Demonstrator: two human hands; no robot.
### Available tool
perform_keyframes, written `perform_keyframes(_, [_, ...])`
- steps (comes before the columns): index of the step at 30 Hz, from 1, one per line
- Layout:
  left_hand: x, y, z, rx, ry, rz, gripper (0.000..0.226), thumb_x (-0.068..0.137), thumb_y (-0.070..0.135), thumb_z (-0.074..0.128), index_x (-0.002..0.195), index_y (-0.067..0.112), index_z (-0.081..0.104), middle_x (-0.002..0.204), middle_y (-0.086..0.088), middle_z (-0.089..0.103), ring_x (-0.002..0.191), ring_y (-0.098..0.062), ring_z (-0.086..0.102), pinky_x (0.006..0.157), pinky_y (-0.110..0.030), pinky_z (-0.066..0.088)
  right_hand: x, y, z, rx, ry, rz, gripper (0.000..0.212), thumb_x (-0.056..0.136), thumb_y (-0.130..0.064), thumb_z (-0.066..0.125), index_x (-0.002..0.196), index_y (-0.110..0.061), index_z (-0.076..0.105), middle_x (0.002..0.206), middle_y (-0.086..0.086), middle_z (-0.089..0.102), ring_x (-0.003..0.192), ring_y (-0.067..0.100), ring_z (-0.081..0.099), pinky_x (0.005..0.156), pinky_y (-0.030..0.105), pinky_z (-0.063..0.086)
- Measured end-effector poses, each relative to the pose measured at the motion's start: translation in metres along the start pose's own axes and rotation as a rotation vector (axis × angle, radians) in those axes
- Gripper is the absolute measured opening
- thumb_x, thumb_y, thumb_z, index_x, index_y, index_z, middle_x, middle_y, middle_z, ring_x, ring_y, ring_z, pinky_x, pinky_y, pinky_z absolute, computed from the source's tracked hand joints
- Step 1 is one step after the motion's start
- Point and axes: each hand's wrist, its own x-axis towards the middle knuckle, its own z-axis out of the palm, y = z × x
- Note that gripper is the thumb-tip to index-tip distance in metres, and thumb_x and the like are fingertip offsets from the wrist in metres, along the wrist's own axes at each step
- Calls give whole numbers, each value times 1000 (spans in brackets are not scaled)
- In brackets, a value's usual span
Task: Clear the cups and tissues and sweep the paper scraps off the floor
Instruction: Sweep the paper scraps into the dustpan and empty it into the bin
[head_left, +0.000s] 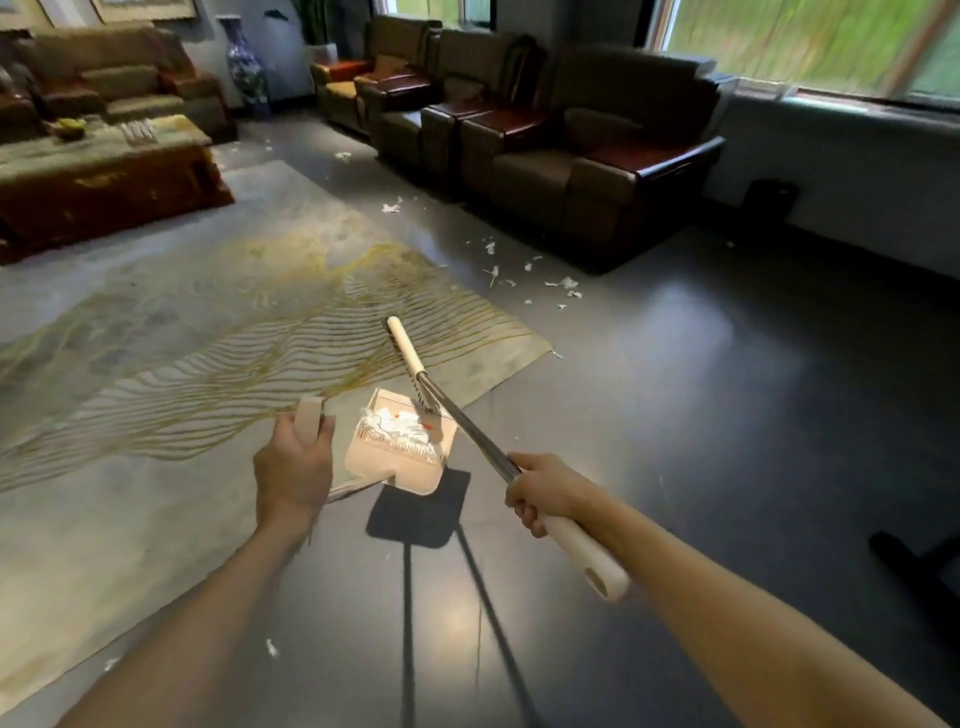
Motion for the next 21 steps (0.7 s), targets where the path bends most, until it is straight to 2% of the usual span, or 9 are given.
perform_keyframes(4, [30,60,77,-9,-62,97,32,93,30,55,94,-3,54,86,-27,61,79,-43,56,66,-45,43,31,-2,-75,119,73,29,32,80,3,47,91,-26,54,42,-3,51,35,8,46,41,20,42])
perform_keyframes(6, [48,85,123,-27,-109,127,31,93,31,55,93,0,53,84,-24,60,77,-41,55,62,-42,41,52,0,-116,155,112,66,29,80,3,47,88,-25,52,38,-4,49,34,8,44,41,19,41])
perform_keyframes(9, [77,122,196,-51,-181,164,28,93,33,54,91,5,52,80,-18,59,71,-32,54,54,-33,33,89,-6,-187,223,155,104,28,85,3,46,91,-24,50,44,0,49,34,8,43,39,18,40])
perform_keyframes(12, [113,160,273,-100,-259,175,28,93,35,53,89,7,51,77,-17,59,70,-33,54,58,-36,38,127,-27,-257,275,219,114,29,88,3,48,94,-25,49,55,5,50,38,8,45,40,19,42])
perform_keyframes(14, [137,189,320,-100,-314,180,27,93,36,53,87,10,50,75,-16,59,68,-31,54,55,-36,36,148,-42,-298,336,253,132,30,88,4,47,93,-25,51,59,6,49,41,8,45,40,19,43])
perform_keyframes(18, [179,263,408,-150,-437,240,28,93,39,52,82,14,50,73,-13,59,68,-33,57,62,-43,48,181,-63,-384,497,317,131,34,88,8,44,90,-24,55,61,6,47,39,7,42,40,16,40])
perform_keyframes(21, [205,322,472,-168,-504,316,32,94,41,50,81,11,50,70,-12,56,65,-33,55,62,-47,50,204,-74,-454,531,392,93,35,86,9,43,92,-22,58,60,6,47,39,7,42,38,16,39])
